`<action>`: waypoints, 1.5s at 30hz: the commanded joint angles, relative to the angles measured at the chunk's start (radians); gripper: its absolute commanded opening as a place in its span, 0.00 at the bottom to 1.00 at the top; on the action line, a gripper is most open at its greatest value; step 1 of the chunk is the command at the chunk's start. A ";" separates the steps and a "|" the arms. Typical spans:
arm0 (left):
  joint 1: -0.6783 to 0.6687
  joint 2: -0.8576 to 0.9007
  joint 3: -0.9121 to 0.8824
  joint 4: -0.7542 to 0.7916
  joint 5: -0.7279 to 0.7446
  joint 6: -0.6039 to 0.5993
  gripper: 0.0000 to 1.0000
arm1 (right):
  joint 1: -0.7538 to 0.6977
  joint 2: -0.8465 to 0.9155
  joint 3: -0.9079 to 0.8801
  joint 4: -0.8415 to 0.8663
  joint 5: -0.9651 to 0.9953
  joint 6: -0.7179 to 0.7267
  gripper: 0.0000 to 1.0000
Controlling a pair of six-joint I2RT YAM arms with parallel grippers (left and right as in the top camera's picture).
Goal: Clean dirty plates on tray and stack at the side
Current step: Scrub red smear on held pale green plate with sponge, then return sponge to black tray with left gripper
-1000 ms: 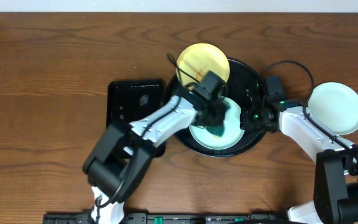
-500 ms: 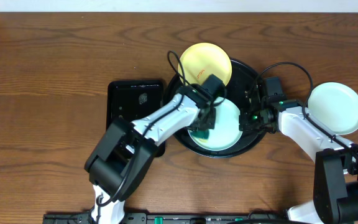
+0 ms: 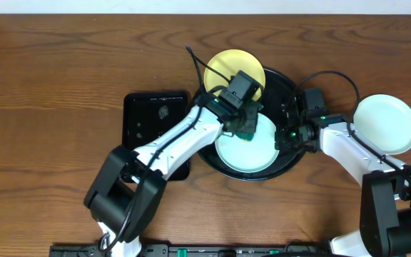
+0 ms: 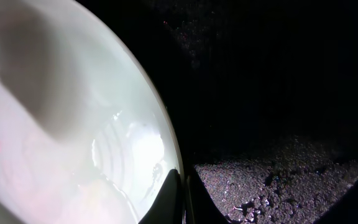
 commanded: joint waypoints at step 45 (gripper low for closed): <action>0.500 -0.247 -0.042 -0.402 0.010 0.240 0.07 | 0.010 0.003 -0.058 0.102 -0.032 0.023 0.29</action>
